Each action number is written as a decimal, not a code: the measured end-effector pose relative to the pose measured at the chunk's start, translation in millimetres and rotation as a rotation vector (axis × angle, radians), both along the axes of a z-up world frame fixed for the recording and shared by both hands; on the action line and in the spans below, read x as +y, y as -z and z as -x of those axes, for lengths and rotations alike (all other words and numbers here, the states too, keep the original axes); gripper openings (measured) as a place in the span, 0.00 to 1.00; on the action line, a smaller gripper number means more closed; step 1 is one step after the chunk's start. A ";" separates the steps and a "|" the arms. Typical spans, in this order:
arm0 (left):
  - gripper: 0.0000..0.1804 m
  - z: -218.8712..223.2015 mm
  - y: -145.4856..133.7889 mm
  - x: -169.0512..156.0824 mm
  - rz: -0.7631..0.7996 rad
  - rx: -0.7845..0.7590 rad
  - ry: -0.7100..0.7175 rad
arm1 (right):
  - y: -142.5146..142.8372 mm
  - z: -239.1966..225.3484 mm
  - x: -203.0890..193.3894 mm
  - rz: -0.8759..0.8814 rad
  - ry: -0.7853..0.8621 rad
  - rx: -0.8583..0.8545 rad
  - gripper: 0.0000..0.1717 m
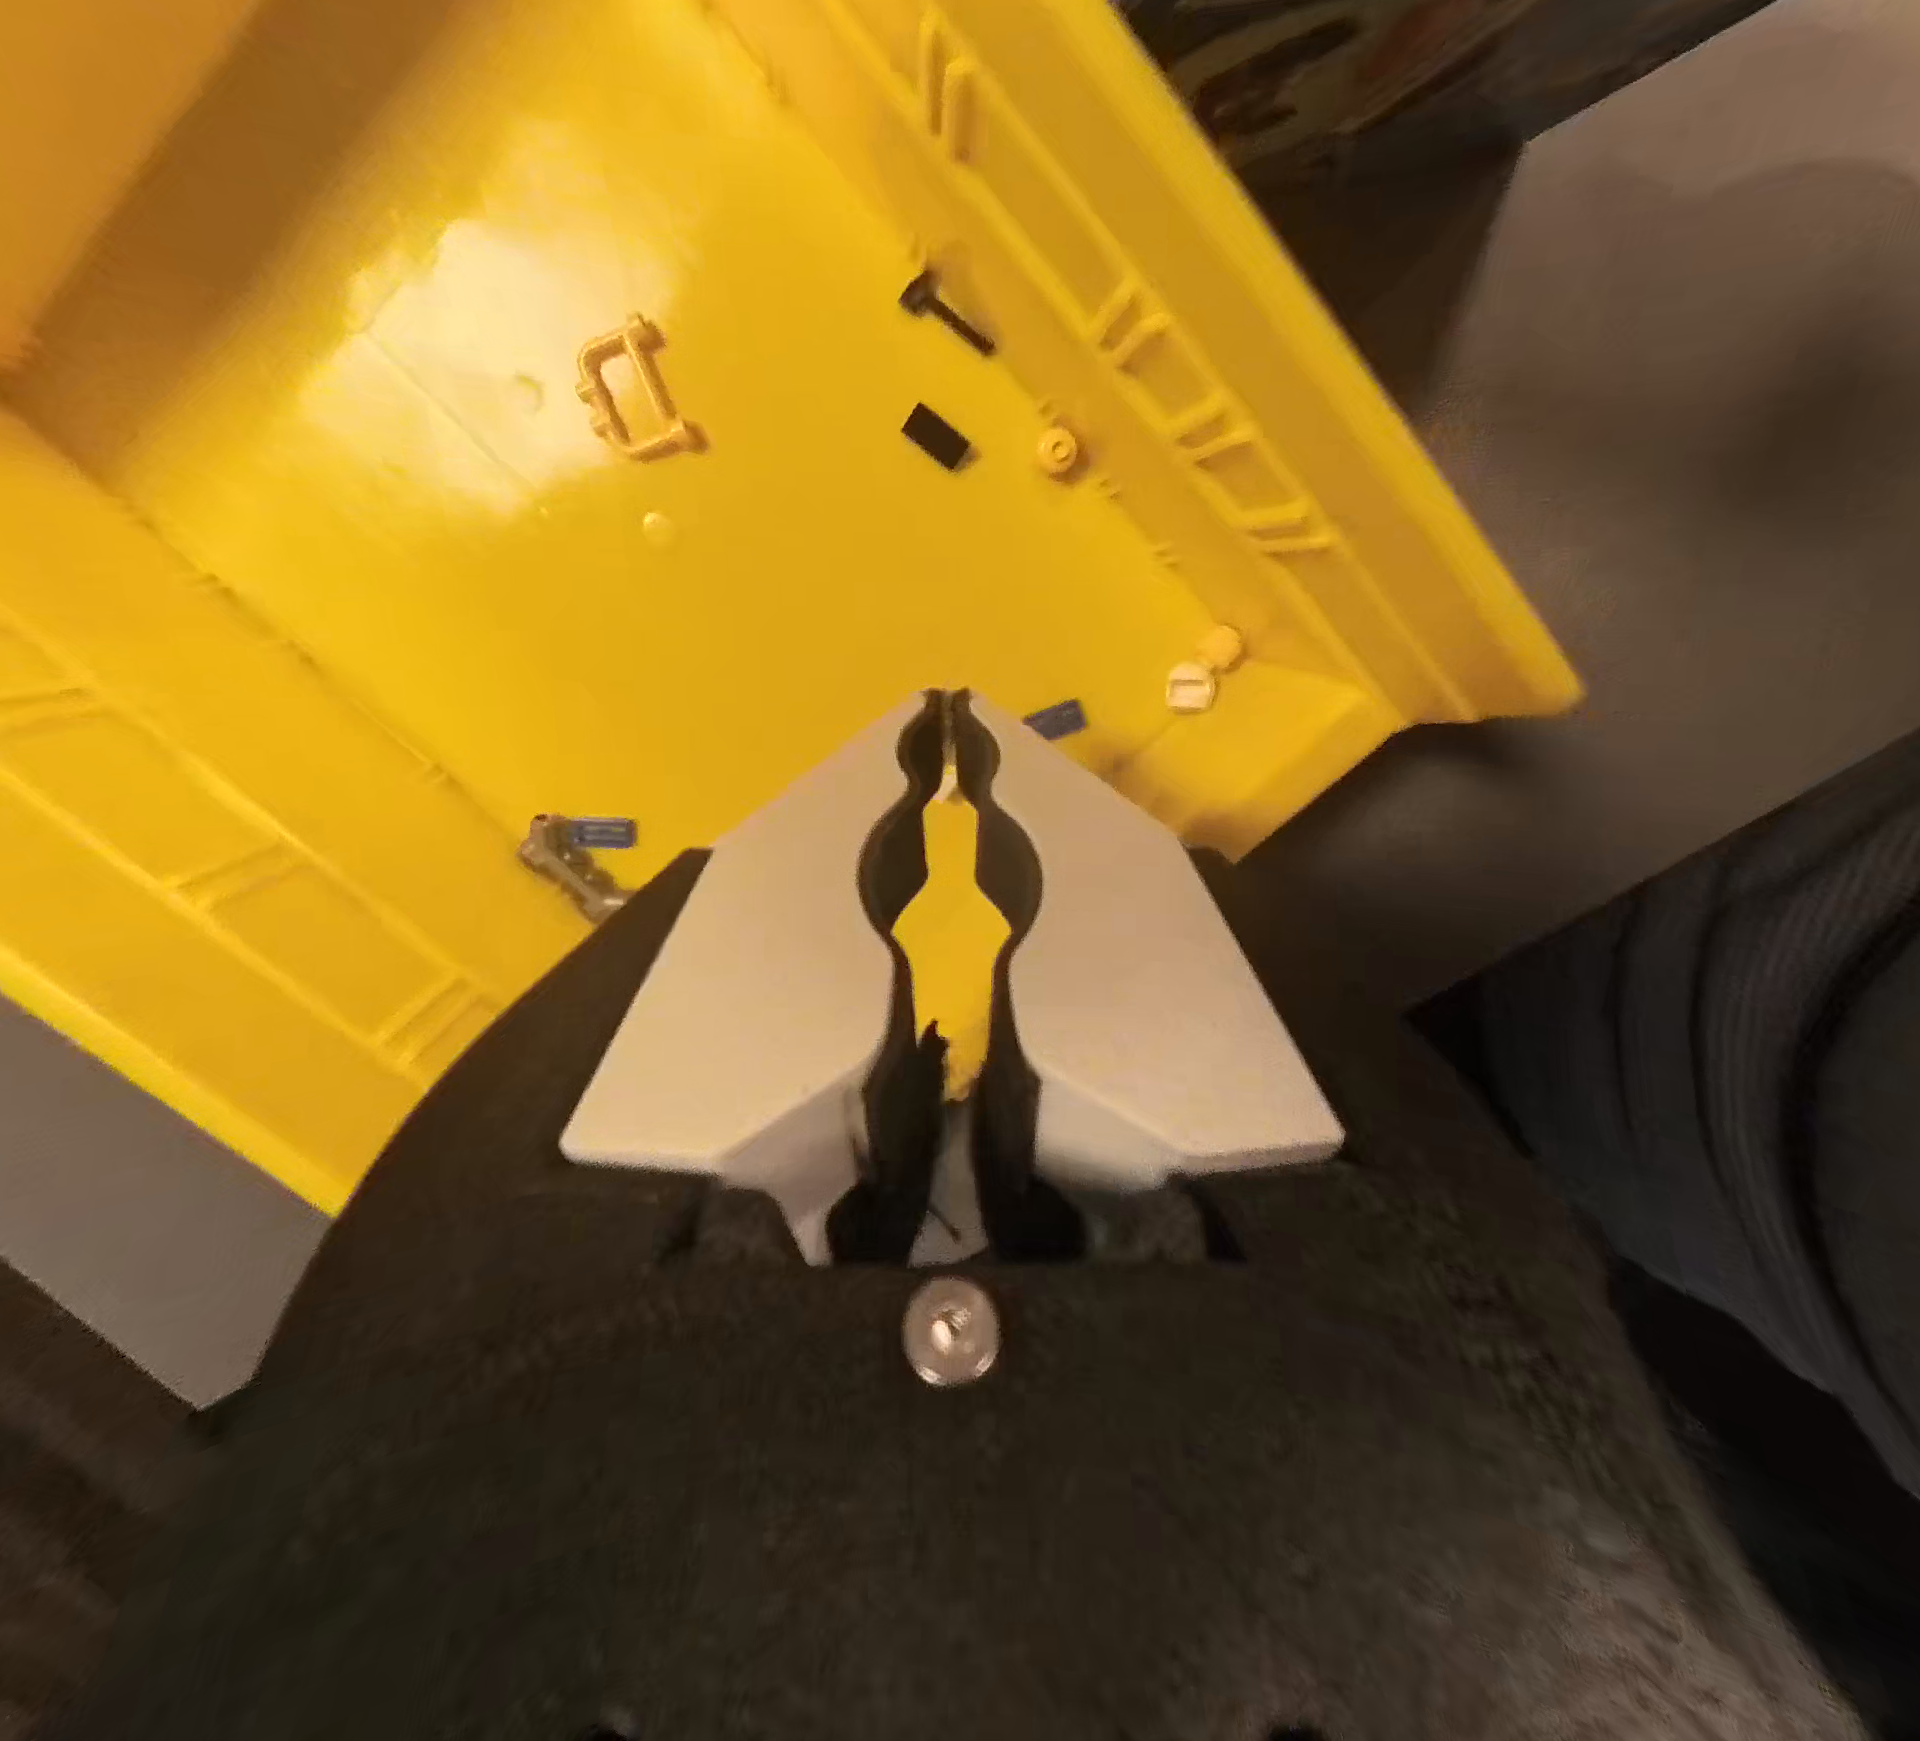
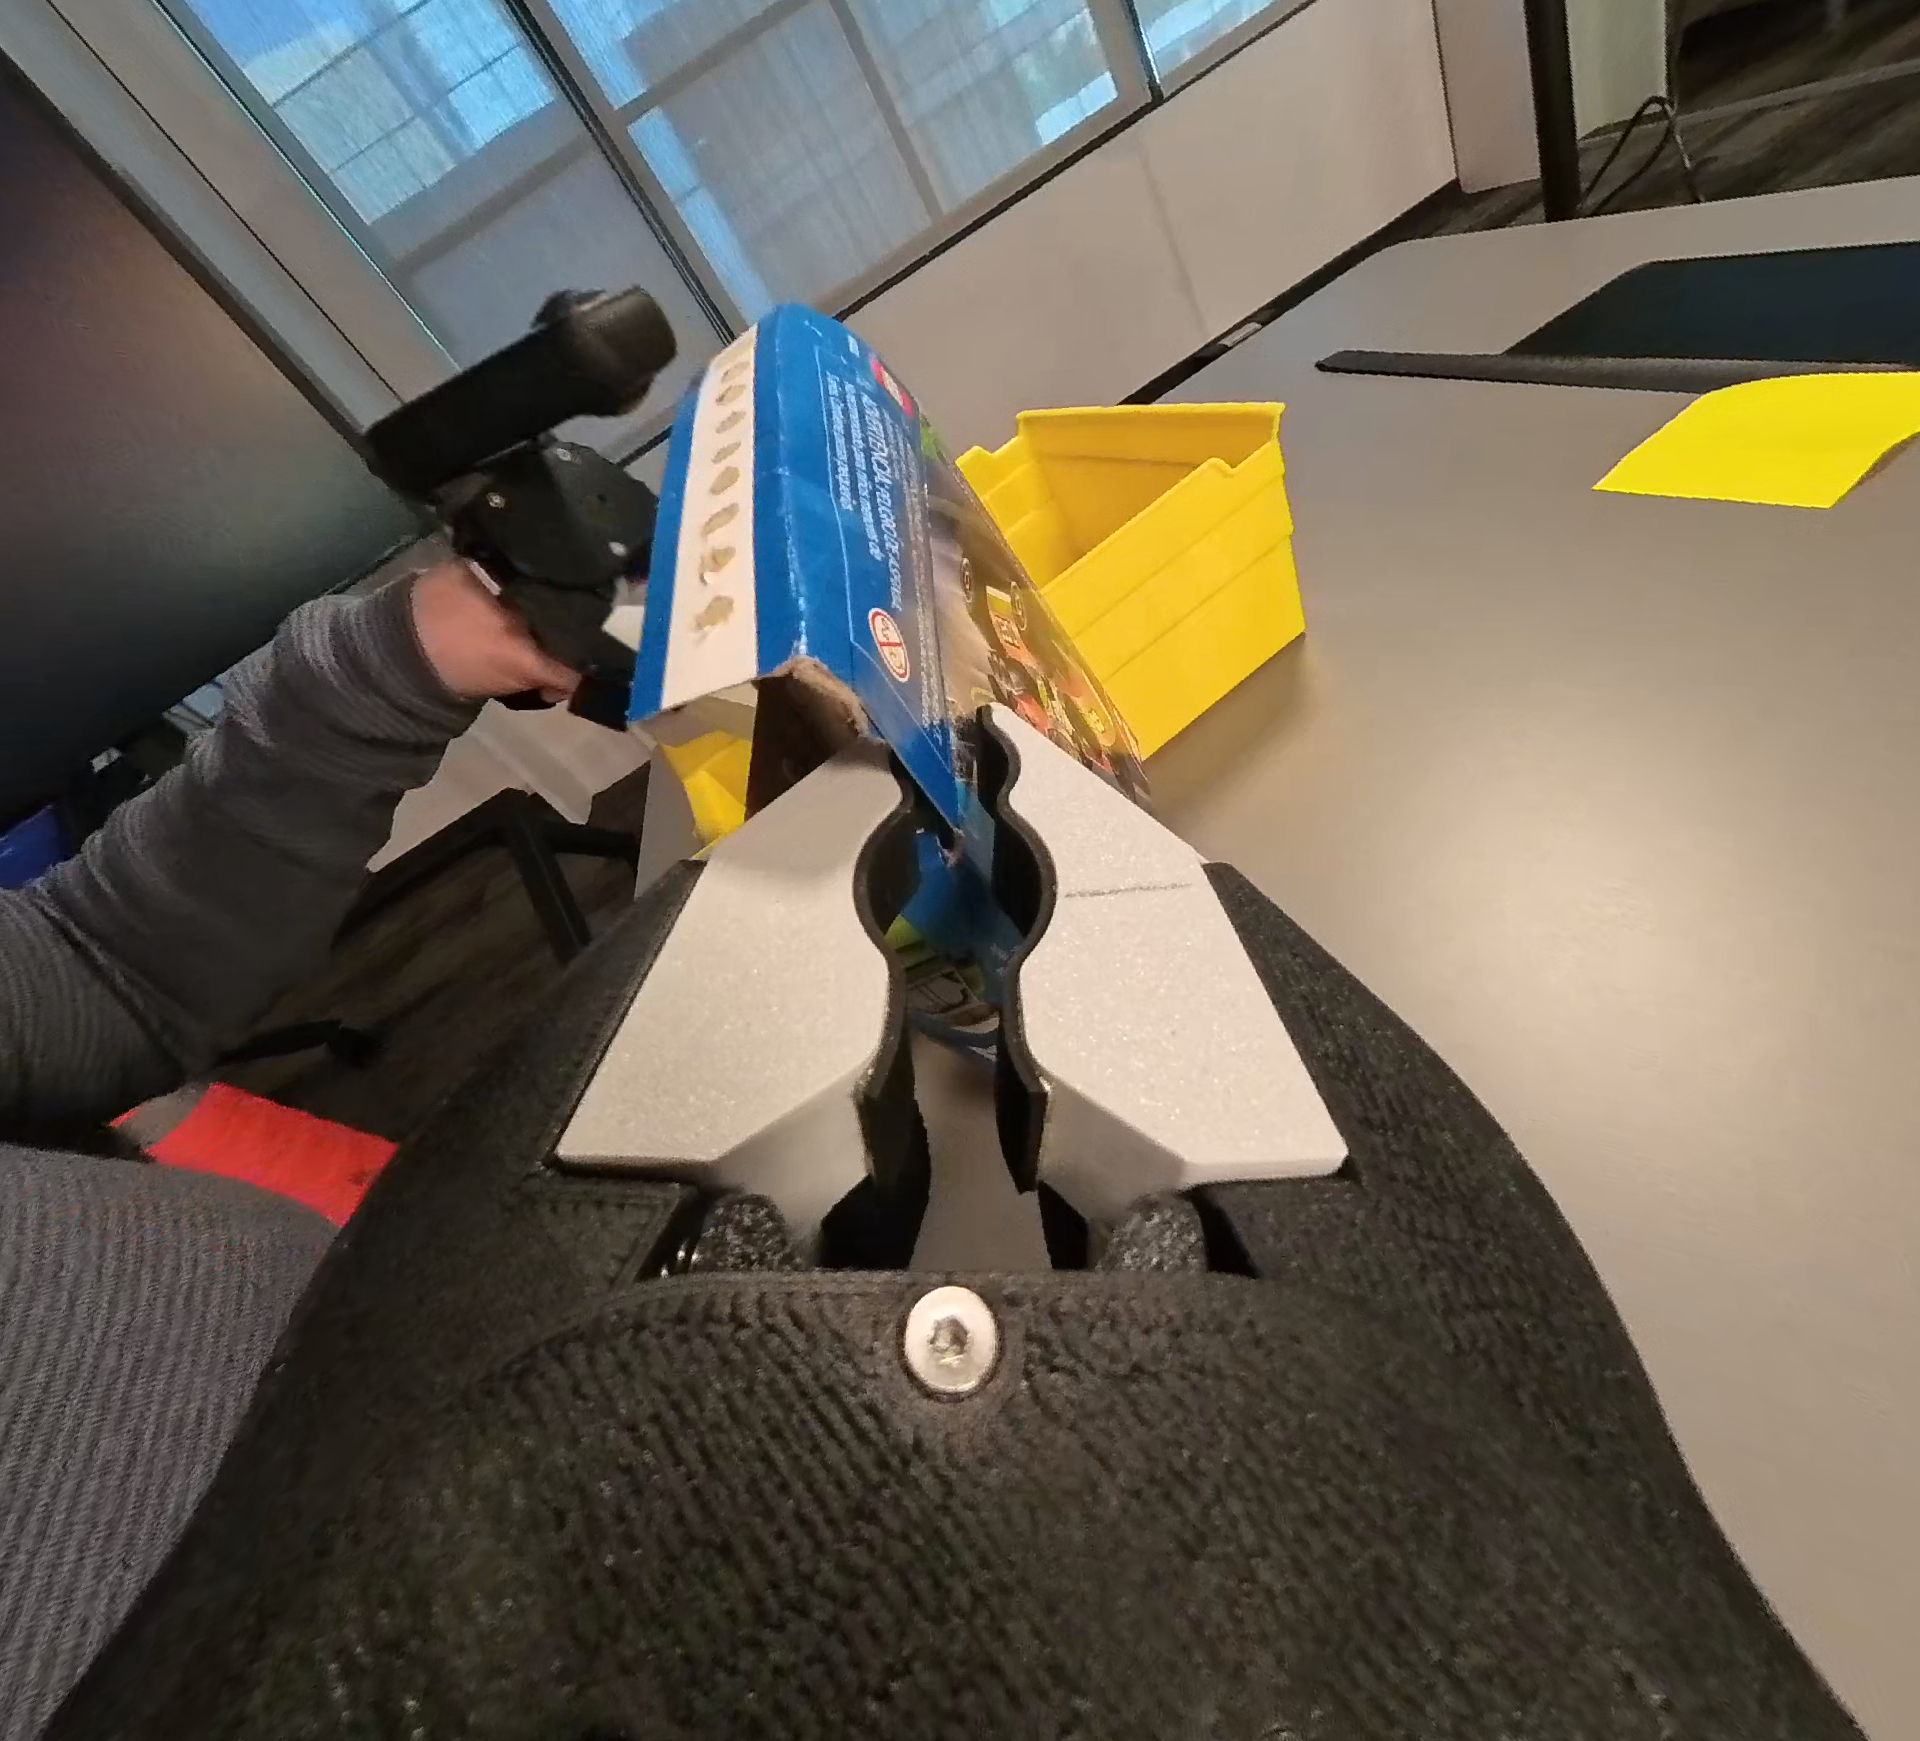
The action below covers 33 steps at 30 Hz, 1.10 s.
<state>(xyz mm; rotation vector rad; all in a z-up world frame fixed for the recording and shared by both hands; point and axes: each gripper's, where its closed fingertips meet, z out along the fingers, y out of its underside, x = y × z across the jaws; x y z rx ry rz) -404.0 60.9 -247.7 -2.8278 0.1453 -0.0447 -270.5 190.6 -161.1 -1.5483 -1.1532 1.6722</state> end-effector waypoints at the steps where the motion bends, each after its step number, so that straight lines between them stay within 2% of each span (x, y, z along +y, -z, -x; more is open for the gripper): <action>1: 0.00 -1.1 -0.4 -1.3 0.008 0.008 0.005 | 0.1 0.0 -0.2 -0.002 0.001 0.000 0.03; 3: 0.00 4.9 7.9 -11.7 0.088 0.059 -0.005 | 0.0 0.2 -0.6 -0.005 0.001 -0.001 0.03; 5: 0.02 3.3 23.5 -23.5 0.186 0.024 -0.005 | -0.1 0.2 -1.1 -0.006 0.000 -0.001 0.03; 6: 0.05 1.9 31.1 -26.5 0.211 -0.008 -0.008 | -0.1 0.2 -1.3 -0.008 -0.001 -0.001 0.03; 8: 0.17 1.4 43.2 -31.3 0.251 -0.081 -0.040 | -0.1 0.2 -1.9 -0.012 -0.001 -0.002 0.03; 9: 0.17 3.7 47.3 -33.9 0.265 -0.102 -0.060 | -0.2 0.0 -2.2 -0.013 -0.001 -0.002 0.03; 12: 0.17 11.1 52.6 -34.9 0.247 -0.093 -0.058 | -0.1 0.0 -2.4 -0.016 -0.002 -0.003 0.03; 19: 0.12 7.3 61.2 -37.5 0.243 0.004 0.128 | 0.0 0.0 -2.6 -0.012 -0.004 -0.001 0.03; 21: 0.06 8.5 67.1 -38.8 0.259 0.035 0.154 | 0.0 0.0 -2.5 -0.012 -0.004 -0.001 0.03; 24: 0.06 11.4 62.8 -35.3 0.234 0.089 0.180 | 0.1 -0.2 -2.0 -0.012 -0.001 -0.002 0.03; 26: 0.05 15.2 42.4 -21.3 0.121 0.156 0.157 | 0.2 -0.3 -1.5 -0.010 0.002 -0.002 0.03; 28: 0.05 14.0 -6.2 9.9 -0.145 0.274 0.119 | 0.1 0.0 -1.7 -0.013 0.003 -0.003 0.03; 29: 0.06 1.3 -38.0 26.4 -0.317 0.291 0.118 | 0.1 0.3 -2.0 -0.013 0.003 -0.002 0.03; 31: 0.05 -45.6 -93.2 48.6 -0.603 0.244 0.206 | 0.0 1.2 -2.5 -0.008 0.003 0.002 0.03; 33: 0.05 -87.4 -122.0 61.5 -0.742 0.233 0.320 | -0.3 1.7 -3.3 0.000 0.000 0.005 0.03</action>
